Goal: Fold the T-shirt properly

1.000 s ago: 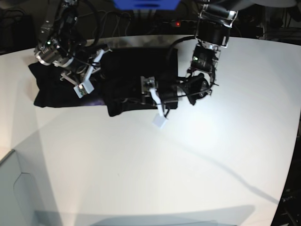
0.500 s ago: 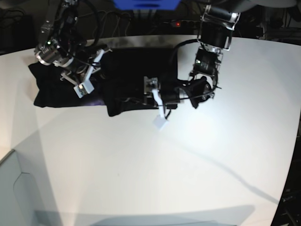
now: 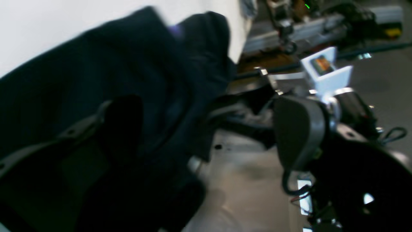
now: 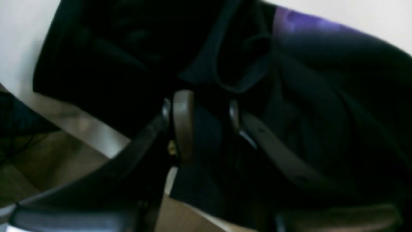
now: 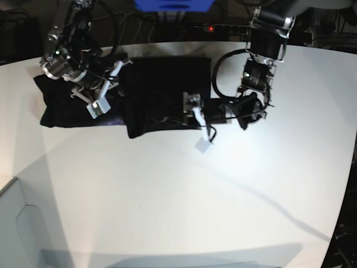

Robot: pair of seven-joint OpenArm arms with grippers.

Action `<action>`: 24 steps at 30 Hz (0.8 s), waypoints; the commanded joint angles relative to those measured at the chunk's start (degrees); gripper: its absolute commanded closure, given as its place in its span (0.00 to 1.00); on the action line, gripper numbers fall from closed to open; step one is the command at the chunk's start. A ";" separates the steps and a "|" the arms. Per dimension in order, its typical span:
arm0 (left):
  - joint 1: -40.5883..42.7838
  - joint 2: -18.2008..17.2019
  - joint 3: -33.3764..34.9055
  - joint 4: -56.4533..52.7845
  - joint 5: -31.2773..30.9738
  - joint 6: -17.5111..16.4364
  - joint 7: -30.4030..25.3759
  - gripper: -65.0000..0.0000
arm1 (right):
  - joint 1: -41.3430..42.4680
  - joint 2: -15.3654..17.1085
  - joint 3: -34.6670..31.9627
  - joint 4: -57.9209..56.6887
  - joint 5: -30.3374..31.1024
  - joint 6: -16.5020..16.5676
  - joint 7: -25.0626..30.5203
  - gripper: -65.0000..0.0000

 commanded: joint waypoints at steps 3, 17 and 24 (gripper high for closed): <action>0.13 -1.39 -0.84 3.25 -1.76 -0.12 -0.22 0.04 | 0.36 0.25 0.04 0.71 1.00 1.04 0.95 0.77; 1.80 4.15 1.80 2.55 10.20 -0.12 0.39 0.04 | 0.71 0.25 0.04 0.71 1.00 1.04 0.95 0.77; 0.57 4.41 3.29 2.55 9.85 -0.65 2.24 0.04 | 0.71 0.25 0.04 0.71 1.00 1.04 0.95 0.77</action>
